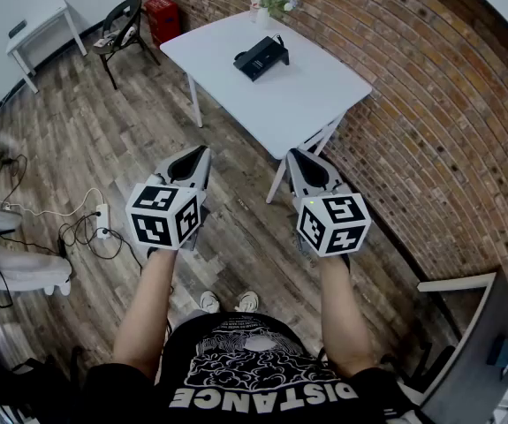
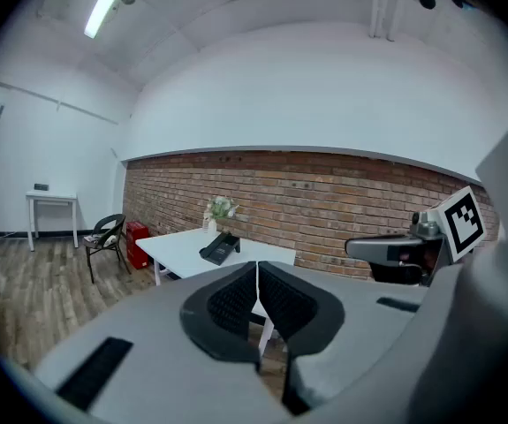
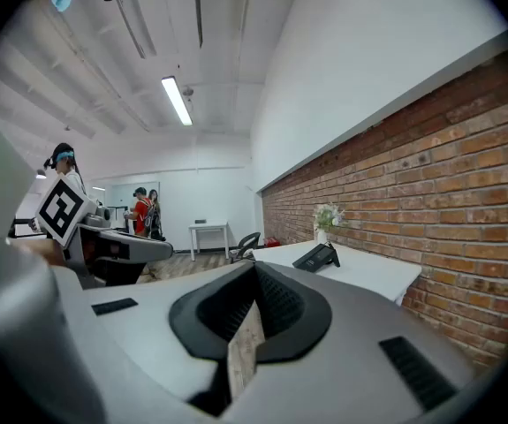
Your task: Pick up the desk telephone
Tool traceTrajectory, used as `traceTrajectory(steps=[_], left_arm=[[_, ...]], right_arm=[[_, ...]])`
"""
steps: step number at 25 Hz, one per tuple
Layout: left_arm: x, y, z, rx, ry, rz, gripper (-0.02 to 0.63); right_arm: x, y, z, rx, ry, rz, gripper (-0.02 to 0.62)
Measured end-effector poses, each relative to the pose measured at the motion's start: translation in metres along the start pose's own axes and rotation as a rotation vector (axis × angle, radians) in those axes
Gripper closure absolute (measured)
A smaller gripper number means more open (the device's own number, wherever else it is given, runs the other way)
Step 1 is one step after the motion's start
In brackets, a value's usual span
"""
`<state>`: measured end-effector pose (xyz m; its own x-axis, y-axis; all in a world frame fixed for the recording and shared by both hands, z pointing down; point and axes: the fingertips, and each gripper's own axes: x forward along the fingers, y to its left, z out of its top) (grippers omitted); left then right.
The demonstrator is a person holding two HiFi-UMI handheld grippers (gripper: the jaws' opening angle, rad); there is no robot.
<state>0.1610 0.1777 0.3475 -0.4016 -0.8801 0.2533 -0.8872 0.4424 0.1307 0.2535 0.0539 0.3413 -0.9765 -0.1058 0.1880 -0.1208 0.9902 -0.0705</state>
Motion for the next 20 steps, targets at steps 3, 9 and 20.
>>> traceTrajectory(steps=[3, 9, 20], left_arm=[[0.005, -0.004, -0.001, -0.009, -0.002, 0.006, 0.594], [0.020, -0.012, -0.004, -0.012, -0.002, 0.016, 0.594], [0.054, -0.007, 0.000, -0.034, -0.009, 0.004, 0.591]], right_arm=[[-0.001, -0.006, -0.002, 0.010, -0.002, 0.008, 0.594], [0.002, -0.021, -0.006, 0.015, -0.003, 0.025, 0.594], [0.028, -0.043, -0.012, 0.027, 0.010, 0.053, 0.592]])
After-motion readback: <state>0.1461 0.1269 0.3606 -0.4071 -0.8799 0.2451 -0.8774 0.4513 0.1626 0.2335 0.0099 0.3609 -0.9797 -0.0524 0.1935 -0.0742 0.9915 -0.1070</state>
